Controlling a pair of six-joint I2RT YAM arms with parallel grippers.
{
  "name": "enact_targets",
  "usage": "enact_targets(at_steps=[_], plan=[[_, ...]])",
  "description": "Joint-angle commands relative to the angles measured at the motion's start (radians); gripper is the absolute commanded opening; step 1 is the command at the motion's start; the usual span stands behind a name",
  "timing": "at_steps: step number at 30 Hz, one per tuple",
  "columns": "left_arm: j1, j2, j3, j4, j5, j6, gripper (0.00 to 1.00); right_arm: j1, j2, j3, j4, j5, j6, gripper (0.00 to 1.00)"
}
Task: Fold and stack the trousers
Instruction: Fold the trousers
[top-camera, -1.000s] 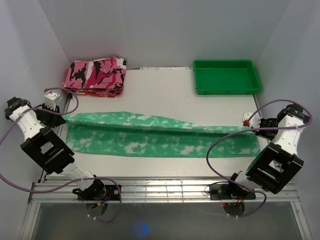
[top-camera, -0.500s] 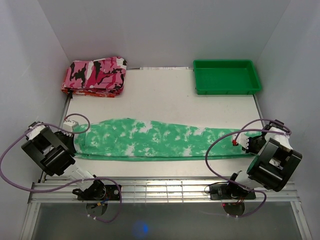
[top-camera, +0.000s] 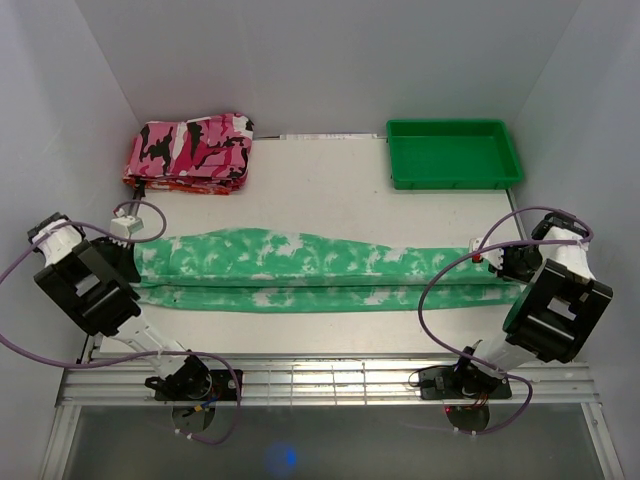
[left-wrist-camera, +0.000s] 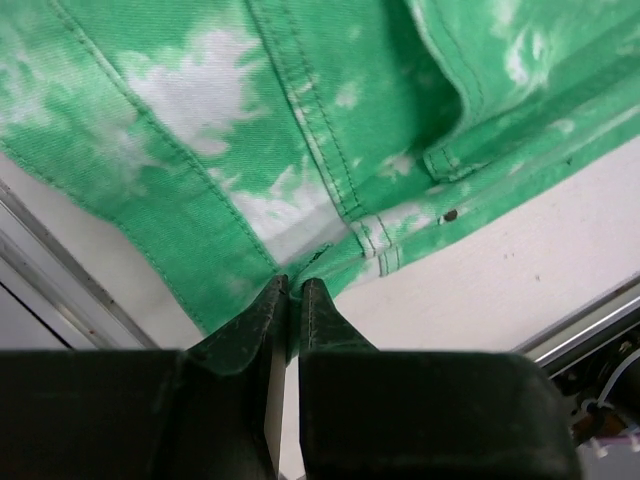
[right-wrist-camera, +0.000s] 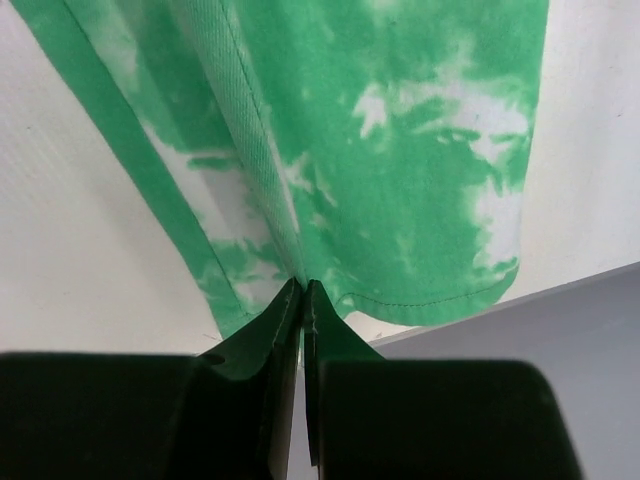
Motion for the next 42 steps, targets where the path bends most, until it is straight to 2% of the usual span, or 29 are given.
enact_targets(at_steps=[1,4,7,8,10,11,13,14,15,16,20,21,22,25,28,29,30,33,35,36,37,40,42], plan=[[0.047,-0.103,-0.033,0.021,-0.140,0.219,0.00,-0.023,-0.037,0.028,0.041,0.100,-0.037,0.08],[0.050,-0.131,-0.170,0.161,-0.189,0.255,0.00,-0.023,-0.049,-0.009,0.054,0.116,-0.049,0.08],[0.041,-0.080,-0.320,0.308,-0.255,0.215,0.00,-0.023,-0.054,-0.035,0.081,0.143,-0.066,0.08],[0.041,-0.062,-0.375,0.351,-0.310,0.186,0.07,-0.023,-0.051,-0.036,0.084,0.151,-0.066,0.08],[0.041,-0.029,-0.405,0.425,-0.356,0.157,0.28,-0.018,-0.049,-0.035,0.078,0.157,-0.065,0.08],[0.041,-0.020,-0.403,0.415,-0.358,0.152,0.33,-0.015,-0.050,-0.029,0.075,0.154,-0.057,0.08],[0.059,-0.046,-0.354,0.323,-0.266,0.180,0.82,-0.007,-0.058,-0.020,0.055,0.137,-0.045,0.22],[0.070,-0.087,-0.328,0.278,-0.220,0.200,0.98,-0.006,-0.061,-0.007,0.040,0.136,-0.042,0.31],[0.071,-0.110,-0.277,0.242,-0.138,0.218,0.98,-0.006,-0.066,-0.001,0.005,0.133,-0.040,0.60],[0.071,-0.133,-0.250,0.161,-0.099,0.255,0.98,-0.006,-0.073,0.006,-0.009,0.130,-0.039,0.70],[0.070,-0.209,-0.077,-0.045,0.088,0.316,0.98,-0.009,-0.103,0.088,-0.090,0.088,0.003,0.89],[0.068,-0.218,-0.042,-0.075,0.117,0.316,0.98,-0.009,-0.107,0.144,-0.116,0.073,0.009,0.97],[0.067,-0.220,0.019,-0.117,0.166,0.309,0.98,-0.009,-0.107,0.175,-0.164,0.044,0.019,0.98],[0.051,-0.227,0.060,-0.129,0.220,0.234,0.98,-0.009,-0.080,0.300,-0.218,-0.028,0.087,0.98],[0.022,-0.217,0.045,-0.101,0.272,0.108,0.98,0.017,-0.009,0.390,-0.293,-0.073,0.183,0.96],[-0.016,-0.212,0.014,-0.066,0.259,0.068,0.98,0.031,0.014,0.401,-0.323,-0.070,0.260,0.94],[-0.041,-0.207,-0.010,-0.044,0.240,-0.020,0.98,0.045,0.037,0.410,-0.337,-0.068,0.298,0.85],[-0.120,-0.233,-0.148,0.167,0.152,-0.203,0.94,0.135,0.133,0.421,-0.353,-0.094,0.485,0.74],[-0.156,-0.238,-0.217,0.221,0.104,-0.242,0.88,0.184,0.147,0.399,-0.334,-0.105,0.570,0.68],[-0.162,-0.236,-0.280,0.249,0.042,-0.263,0.80,0.236,0.150,0.378,-0.296,-0.096,0.639,0.66],[-0.165,-0.233,-0.306,0.284,0.012,-0.289,0.77,0.262,0.149,0.352,-0.272,-0.082,0.668,0.65],[-0.165,-0.203,-0.397,0.316,-0.129,-0.299,0.68,0.330,0.143,0.226,-0.191,0.003,0.710,0.63],[-0.162,-0.204,-0.441,0.324,-0.183,-0.267,0.66,0.338,0.144,0.128,-0.158,0.079,0.687,0.62]])
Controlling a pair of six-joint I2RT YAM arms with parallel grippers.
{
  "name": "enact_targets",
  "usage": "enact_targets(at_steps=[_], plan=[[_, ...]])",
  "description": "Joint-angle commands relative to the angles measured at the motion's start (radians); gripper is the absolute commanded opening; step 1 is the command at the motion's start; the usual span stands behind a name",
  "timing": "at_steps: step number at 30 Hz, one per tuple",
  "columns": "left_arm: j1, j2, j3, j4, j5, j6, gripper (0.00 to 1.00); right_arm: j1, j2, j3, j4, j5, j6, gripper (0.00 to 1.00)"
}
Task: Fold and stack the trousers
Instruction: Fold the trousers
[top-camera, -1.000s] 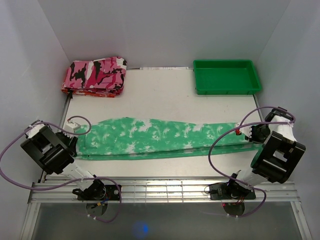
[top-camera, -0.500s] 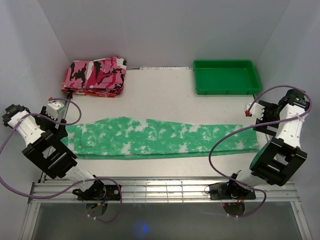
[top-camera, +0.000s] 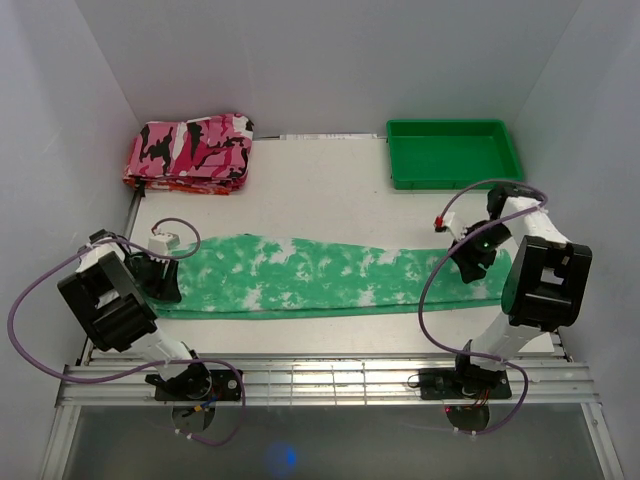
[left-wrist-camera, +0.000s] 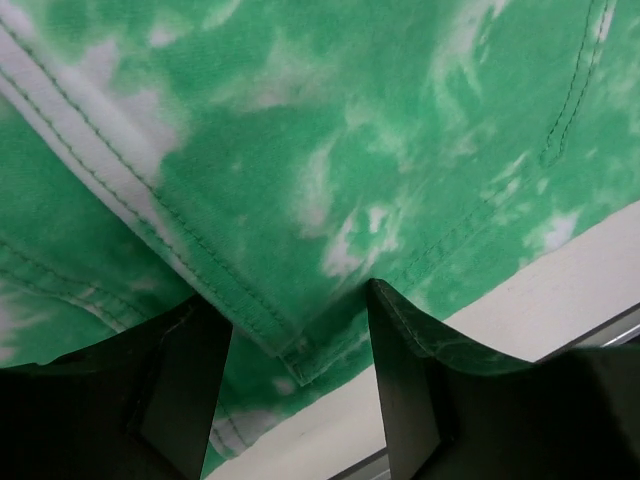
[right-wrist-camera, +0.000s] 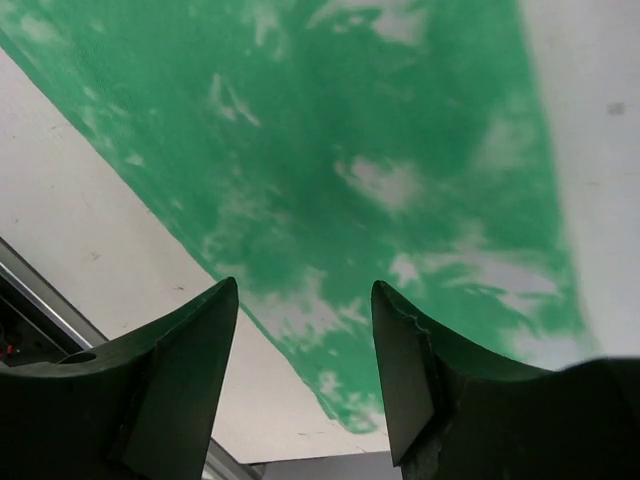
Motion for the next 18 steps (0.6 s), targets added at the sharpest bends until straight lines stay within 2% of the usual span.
enact_targets(at_steps=[1,3,6,8,10,11,13,15,17,18], plan=[[0.010,-0.024,-0.089,0.102,-0.181,-0.015,0.65,0.009,-0.024,-0.144,0.084,0.137,0.064,0.61],[0.009,-0.059,-0.122,0.131,-0.202,-0.001,0.64,0.006,-0.026,-0.235,0.131,0.226,0.036,0.59],[0.010,-0.073,-0.113,0.144,-0.188,-0.007,0.66,0.004,-0.023,-0.264,0.182,0.263,-0.016,0.54],[0.010,-0.089,-0.069,0.131,-0.144,-0.013,0.73,0.007,-0.015,-0.202,0.147,0.233,-0.022,0.53],[0.009,-0.124,-0.023,0.084,-0.090,0.004,0.81,0.025,0.002,-0.063,0.101,0.135,-0.016,0.52],[0.010,-0.142,0.019,0.075,-0.037,0.007,0.89,0.035,0.008,-0.010,0.060,0.098,0.003,0.52],[0.010,-0.182,0.060,0.061,0.033,0.002,0.98,0.076,0.026,0.135,0.026,-0.025,0.028,0.53],[0.009,-0.222,0.126,0.052,0.161,-0.002,0.98,0.143,0.054,0.217,0.000,-0.118,0.085,0.57],[-0.014,-0.219,0.183,0.073,0.235,-0.088,0.98,0.196,0.074,0.319,-0.005,-0.180,0.149,0.61],[-0.023,-0.207,0.247,0.081,0.308,-0.120,0.98,0.261,0.100,0.346,0.007,-0.227,0.169,0.61]])
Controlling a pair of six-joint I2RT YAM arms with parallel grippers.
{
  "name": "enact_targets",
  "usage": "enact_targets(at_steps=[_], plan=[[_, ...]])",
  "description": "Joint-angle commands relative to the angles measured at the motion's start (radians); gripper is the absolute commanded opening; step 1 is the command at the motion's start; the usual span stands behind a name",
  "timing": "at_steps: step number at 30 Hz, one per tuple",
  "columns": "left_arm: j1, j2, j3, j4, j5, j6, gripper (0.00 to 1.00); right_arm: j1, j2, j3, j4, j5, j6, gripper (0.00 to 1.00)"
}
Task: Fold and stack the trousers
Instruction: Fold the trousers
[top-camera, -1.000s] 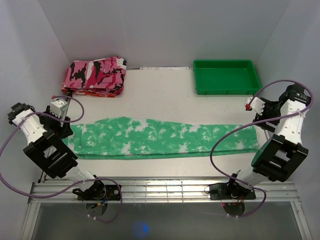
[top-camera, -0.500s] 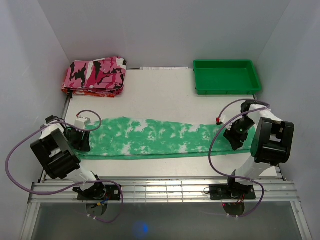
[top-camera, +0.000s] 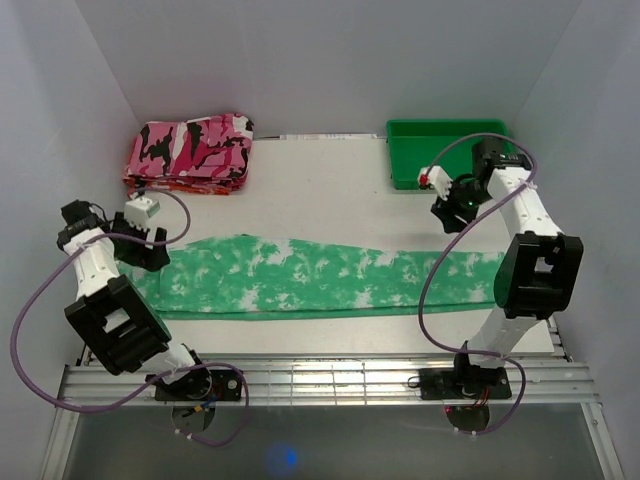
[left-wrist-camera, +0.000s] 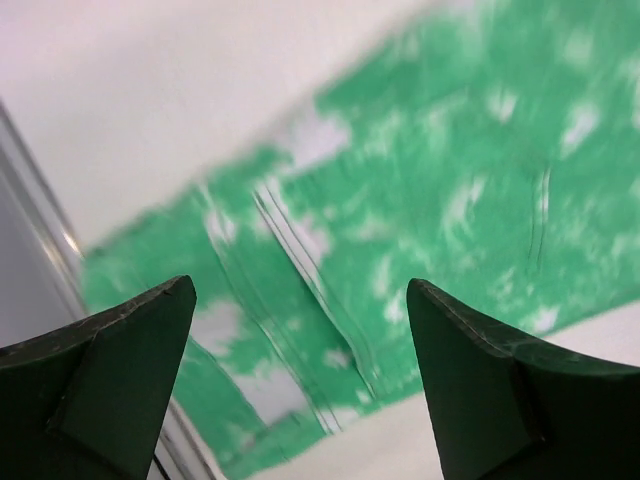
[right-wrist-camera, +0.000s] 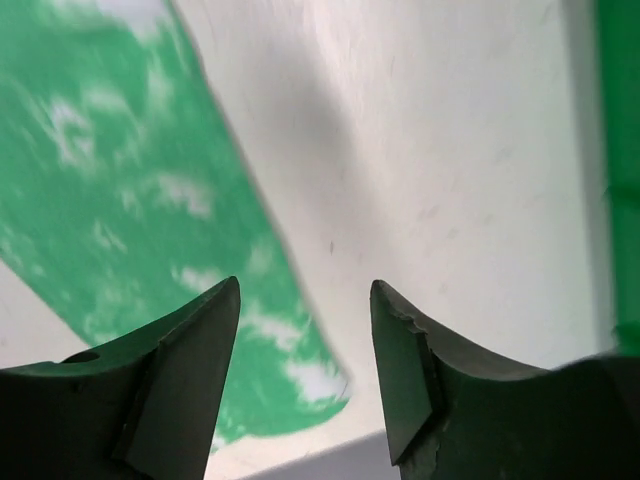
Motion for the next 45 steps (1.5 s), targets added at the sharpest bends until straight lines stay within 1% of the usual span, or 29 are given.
enact_targets(at_steps=[1,3,5,6,7,9,10,13,16,18,19,21,22,23,24,25,26,27,28,29,31,32,34,37,38,40,41,43,45], plan=[[-0.036,-0.025,0.151,0.042,0.256,-0.135,0.98,0.147,0.052,0.122,-0.044,-0.223,0.112,0.61],[-0.100,0.062,0.255,0.046,0.283,-0.183,0.98,0.223,0.115,0.191,-0.034,-0.249,0.150,0.62],[-0.186,0.154,0.335,0.023,0.245,-0.245,0.98,0.268,0.163,0.239,-0.028,-0.280,0.165,0.63],[-0.209,0.263,0.434,-0.014,0.253,-0.234,0.98,0.300,0.210,0.290,-0.026,-0.307,0.188,0.64],[-0.229,0.314,0.478,-0.086,0.279,-0.226,0.91,0.314,0.233,0.314,-0.011,-0.321,0.205,0.64],[-0.280,0.433,0.544,-0.112,0.288,-0.272,0.84,0.348,0.302,0.386,0.011,-0.368,0.242,0.65],[-0.294,0.460,0.573,-0.112,0.299,-0.286,0.82,0.359,0.324,0.407,0.024,-0.382,0.274,0.65],[-0.377,0.520,0.588,-0.092,0.282,-0.316,0.82,0.402,0.402,0.473,0.017,-0.399,0.300,0.63],[-0.433,0.540,0.576,-0.095,0.259,-0.309,0.85,0.429,0.437,0.451,-0.009,-0.413,0.287,0.62],[-0.466,0.525,0.541,-0.095,0.247,-0.261,0.85,0.451,0.433,0.414,-0.012,-0.392,0.265,0.61],[-0.496,0.480,0.524,-0.091,0.247,-0.241,0.85,0.454,0.425,0.365,-0.005,-0.383,0.264,0.61],[-0.530,0.407,0.428,-0.038,0.253,-0.218,0.81,0.454,0.399,0.319,0.024,-0.370,0.283,0.59],[-0.580,0.362,0.385,-0.021,0.251,-0.203,0.79,0.452,0.391,0.282,0.032,-0.367,0.293,0.59],[-0.614,0.269,0.292,-0.001,0.197,-0.189,0.72,0.446,0.379,0.276,0.035,-0.364,0.316,0.60],[-0.681,0.220,0.238,0.057,0.154,-0.180,0.68,0.442,0.373,0.273,0.034,-0.360,0.337,0.60],[-0.782,0.172,0.186,0.088,0.117,-0.183,0.66,0.433,0.368,0.274,0.032,-0.361,0.358,0.61],[-0.829,0.087,0.091,0.127,0.081,-0.200,0.63,0.408,0.347,0.274,0.028,-0.363,0.380,0.63],[-0.881,0.052,0.050,0.188,0.023,-0.216,0.55,0.391,0.332,0.273,0.009,-0.381,0.401,0.64],[-0.965,0.028,0.020,0.213,-0.003,-0.256,0.53,0.374,0.287,0.259,0.002,-0.395,0.409,0.64],[-1.004,-0.001,-0.005,0.231,-0.014,-0.275,0.51,0.336,0.258,0.239,-0.004,-0.428,0.415,0.63],[-1.098,-0.005,-0.050,0.257,-0.019,-0.345,0.49,0.302,0.147,0.173,0.011,-0.445,0.431,0.62],[-1.131,0.000,-0.059,0.262,-0.020,-0.365,0.48,0.299,0.111,0.088,0.020,-0.424,0.435,0.62],[-1.217,0.015,-0.086,0.283,-0.040,-0.402,0.48,0.299,0.045,0.002,0.040,-0.397,0.437,0.61],[-1.306,0.040,-0.109,0.325,-0.100,-0.447,0.49,0.296,-0.070,-0.138,0.058,-0.357,0.434,0.59],[-1.322,0.050,-0.109,0.326,-0.114,-0.463,0.49,0.296,-0.130,-0.166,0.052,-0.350,0.414,0.55],[-1.345,0.069,-0.120,0.329,-0.128,-0.474,0.49,0.296,-0.190,-0.250,0.022,-0.335,0.319,0.51],[-1.351,0.066,-0.128,0.329,-0.137,-0.476,0.49,0.304,-0.255,-0.291,0.041,-0.317,0.257,0.50],[-1.357,0.045,-0.149,0.325,-0.151,-0.464,0.49,0.310,-0.312,-0.411,0.067,-0.262,0.196,0.50],[-1.359,0.026,-0.180,0.308,-0.174,-0.441,0.51,0.330,-0.372,-0.483,0.120,-0.203,0.155,0.51]])
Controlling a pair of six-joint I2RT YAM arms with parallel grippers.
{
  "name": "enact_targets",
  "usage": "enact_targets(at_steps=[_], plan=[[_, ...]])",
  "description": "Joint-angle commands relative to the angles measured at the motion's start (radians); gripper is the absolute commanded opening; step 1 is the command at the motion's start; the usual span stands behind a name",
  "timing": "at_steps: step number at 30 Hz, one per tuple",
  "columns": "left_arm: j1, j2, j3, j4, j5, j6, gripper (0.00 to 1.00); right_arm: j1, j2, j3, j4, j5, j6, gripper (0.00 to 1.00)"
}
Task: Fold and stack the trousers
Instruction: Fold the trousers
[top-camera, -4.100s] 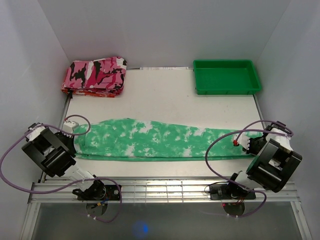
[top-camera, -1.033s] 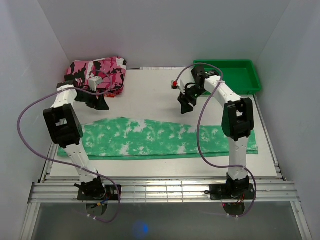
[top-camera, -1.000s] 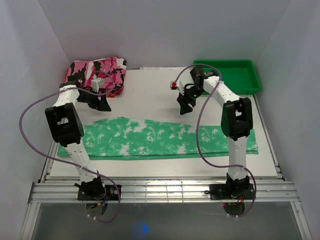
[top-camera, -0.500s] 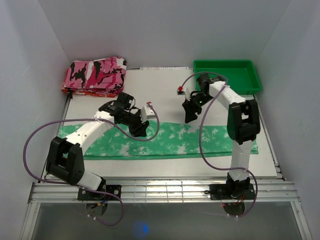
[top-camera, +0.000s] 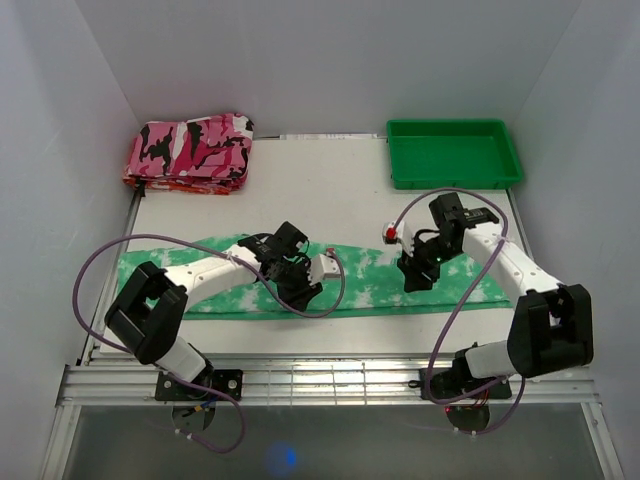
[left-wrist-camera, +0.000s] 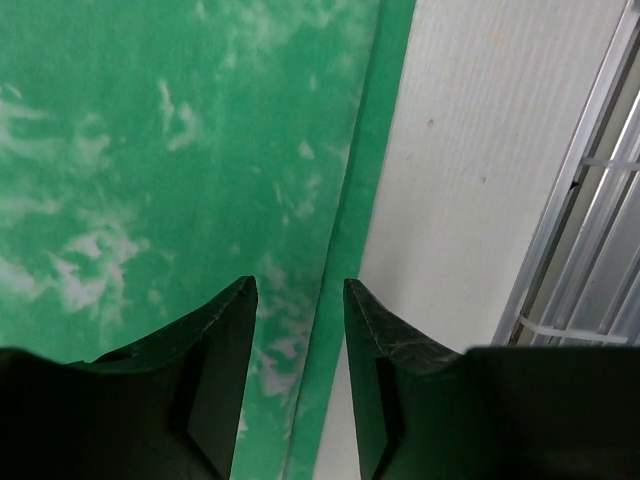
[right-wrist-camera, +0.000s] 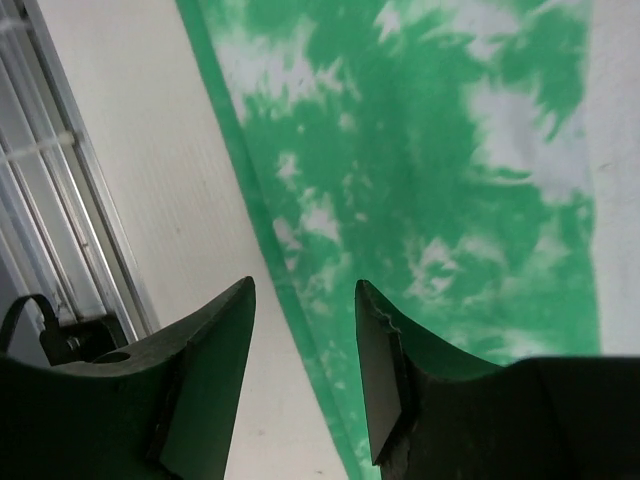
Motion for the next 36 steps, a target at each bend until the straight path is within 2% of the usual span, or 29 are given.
enact_targets(at_steps=[1,8,13,19,21,24,32,36], plan=[[0.000,-0.062,-0.038,-0.003,-0.058,0.009,0.52,0.022,-0.087,-0.145,0.063,0.105,-0.131,0.51],[0.003,-0.114,-0.118,-0.020,-0.121,0.025,0.55,0.045,-0.161,-0.333,0.232,0.176,-0.196,0.54],[0.005,-0.140,-0.153,-0.026,-0.145,-0.003,0.55,0.051,-0.143,-0.363,0.347,0.225,-0.174,0.52],[0.048,-0.137,-0.166,-0.034,-0.151,0.000,0.50,0.054,-0.128,-0.399,0.325,0.250,-0.271,0.48],[0.051,-0.142,-0.162,-0.051,-0.147,0.010,0.52,0.054,-0.164,-0.394,0.286,0.236,-0.300,0.52],[0.052,-0.145,-0.170,-0.042,-0.160,0.010,0.45,0.053,-0.213,-0.438,0.278,0.251,-0.352,0.52],[0.071,-0.128,-0.153,-0.031,-0.183,0.019,0.34,0.053,-0.240,-0.452,0.267,0.262,-0.349,0.52],[0.075,-0.127,-0.156,-0.026,-0.190,0.028,0.24,0.051,-0.226,-0.449,0.267,0.262,-0.345,0.51]])
